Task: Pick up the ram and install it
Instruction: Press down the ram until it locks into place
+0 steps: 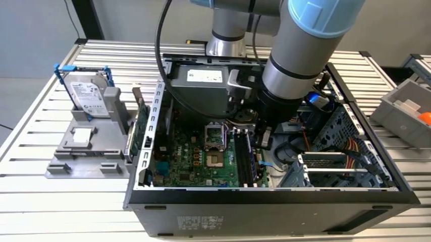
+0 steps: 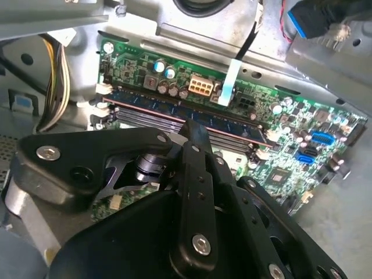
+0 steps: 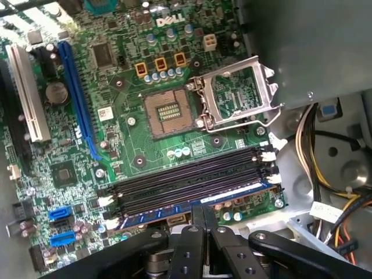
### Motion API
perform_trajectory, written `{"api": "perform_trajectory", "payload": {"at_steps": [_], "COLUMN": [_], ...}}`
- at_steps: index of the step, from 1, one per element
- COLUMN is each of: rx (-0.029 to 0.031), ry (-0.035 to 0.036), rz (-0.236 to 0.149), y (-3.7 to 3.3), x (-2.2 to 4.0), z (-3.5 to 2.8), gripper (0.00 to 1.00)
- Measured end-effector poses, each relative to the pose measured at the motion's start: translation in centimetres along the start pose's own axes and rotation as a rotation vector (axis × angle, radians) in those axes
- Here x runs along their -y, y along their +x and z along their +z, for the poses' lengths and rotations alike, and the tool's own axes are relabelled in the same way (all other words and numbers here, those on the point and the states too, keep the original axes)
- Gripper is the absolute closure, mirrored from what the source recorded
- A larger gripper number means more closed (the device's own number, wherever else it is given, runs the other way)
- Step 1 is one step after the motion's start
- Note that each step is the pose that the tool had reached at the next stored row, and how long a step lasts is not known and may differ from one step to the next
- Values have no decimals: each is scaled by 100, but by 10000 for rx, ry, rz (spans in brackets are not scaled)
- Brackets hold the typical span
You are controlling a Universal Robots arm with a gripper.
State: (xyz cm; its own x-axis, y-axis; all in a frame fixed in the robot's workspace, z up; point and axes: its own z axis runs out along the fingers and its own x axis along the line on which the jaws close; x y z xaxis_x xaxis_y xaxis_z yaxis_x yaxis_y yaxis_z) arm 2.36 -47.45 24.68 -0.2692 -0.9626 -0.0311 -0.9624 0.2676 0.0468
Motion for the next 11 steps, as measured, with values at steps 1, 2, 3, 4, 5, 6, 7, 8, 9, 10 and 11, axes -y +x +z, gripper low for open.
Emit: {"api": "perform_trajectory", "payload": {"at_steps": [1, 2, 3, 4, 5, 6, 7, 8, 9, 10, 11], "rx": [-2, -4, -7, -10, -15, -20, -24, -30, -36, -42, -46], "ry": [-4, -8, -12, -16, -20, -23, -26, -30, -34, -38, -40], "rz": [-109, -208, -317, -433, -544, -646, -757, -872, -991, -1111, -1200], "y": [0, -1, -1, -1, -1, -1, -1, -1, -1, -1, -1], "x": [2, 2, 3, 3, 3, 3, 3, 3, 3, 3, 3], "z": [0, 0, 0, 0, 0, 0, 0, 0, 0, 1, 1], "gripper": [100, 100, 100, 100, 100, 100, 100, 100, 100, 100, 100]}}
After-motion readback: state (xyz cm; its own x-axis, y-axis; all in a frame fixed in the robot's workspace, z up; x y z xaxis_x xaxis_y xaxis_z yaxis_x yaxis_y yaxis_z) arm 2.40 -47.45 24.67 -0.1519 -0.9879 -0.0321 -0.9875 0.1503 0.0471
